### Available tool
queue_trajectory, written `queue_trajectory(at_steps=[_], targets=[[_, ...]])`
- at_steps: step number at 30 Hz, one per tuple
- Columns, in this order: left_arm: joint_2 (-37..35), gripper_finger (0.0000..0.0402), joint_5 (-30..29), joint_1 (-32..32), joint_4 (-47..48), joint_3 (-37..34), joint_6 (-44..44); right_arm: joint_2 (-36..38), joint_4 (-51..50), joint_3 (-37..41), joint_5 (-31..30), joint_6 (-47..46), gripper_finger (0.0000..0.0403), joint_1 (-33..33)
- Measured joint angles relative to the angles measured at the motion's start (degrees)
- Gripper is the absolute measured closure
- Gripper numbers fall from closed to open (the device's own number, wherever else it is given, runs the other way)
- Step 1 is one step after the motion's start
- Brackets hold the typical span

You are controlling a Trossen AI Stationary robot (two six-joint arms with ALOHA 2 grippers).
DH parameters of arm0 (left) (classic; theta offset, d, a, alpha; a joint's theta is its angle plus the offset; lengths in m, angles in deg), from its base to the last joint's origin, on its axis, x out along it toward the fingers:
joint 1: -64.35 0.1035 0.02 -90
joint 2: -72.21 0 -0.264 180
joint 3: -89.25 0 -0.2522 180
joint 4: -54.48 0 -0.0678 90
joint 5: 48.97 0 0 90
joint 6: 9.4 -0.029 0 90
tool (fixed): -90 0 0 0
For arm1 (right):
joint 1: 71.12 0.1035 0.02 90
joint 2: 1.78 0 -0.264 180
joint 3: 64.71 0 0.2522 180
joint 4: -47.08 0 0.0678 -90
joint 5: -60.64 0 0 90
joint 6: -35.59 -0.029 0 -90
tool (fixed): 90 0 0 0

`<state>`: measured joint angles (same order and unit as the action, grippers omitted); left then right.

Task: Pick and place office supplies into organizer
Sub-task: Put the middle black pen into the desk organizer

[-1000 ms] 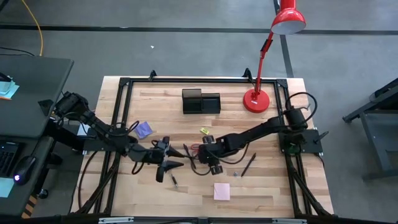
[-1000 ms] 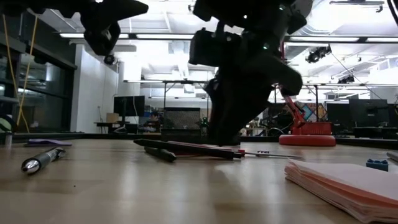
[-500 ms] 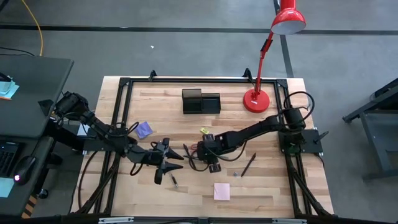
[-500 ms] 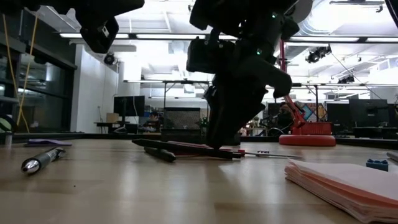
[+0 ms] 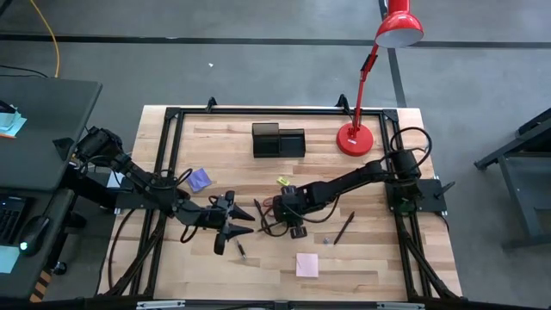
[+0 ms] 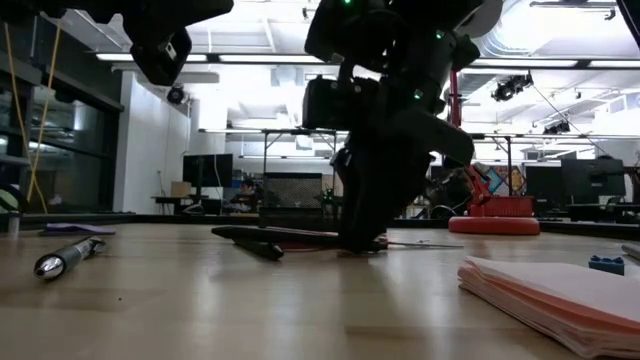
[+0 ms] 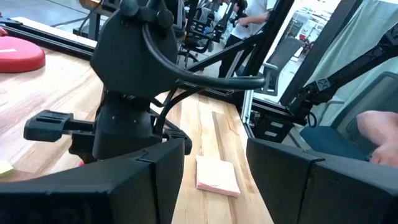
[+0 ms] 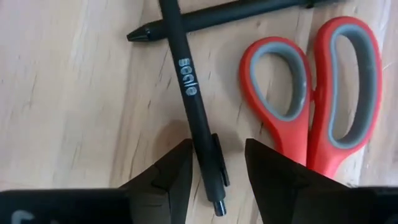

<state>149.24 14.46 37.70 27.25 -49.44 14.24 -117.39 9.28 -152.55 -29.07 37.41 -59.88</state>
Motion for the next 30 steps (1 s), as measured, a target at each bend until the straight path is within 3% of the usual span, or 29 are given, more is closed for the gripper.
queue_trajectory(at_steps=[6, 13, 16, 30], targets=[[0.00, 0.0236, 0.00, 0.00, 0.02, 0.00, 0.13, -0.02, -0.21, 0.00, -0.20, 0.56, 0.0289, 0.00], [0.00, 0.0236, -0.02, 0.02, 0.01, 0.00, 0.63, 0.09, -0.16, -0.07, -0.53, 3.15, 0.0389, 0.47], [0.00, 0.0236, -0.02, 0.02, 0.14, 0.00, 0.63, 0.09, -0.20, -0.07, -4.32, 3.96, 0.0384, 1.50], [0.00, 0.0236, -2.82, 0.02, 0.44, 0.02, 1.15, 3.13, -3.56, -0.07, -9.34, 6.19, 0.0398, 4.97]])
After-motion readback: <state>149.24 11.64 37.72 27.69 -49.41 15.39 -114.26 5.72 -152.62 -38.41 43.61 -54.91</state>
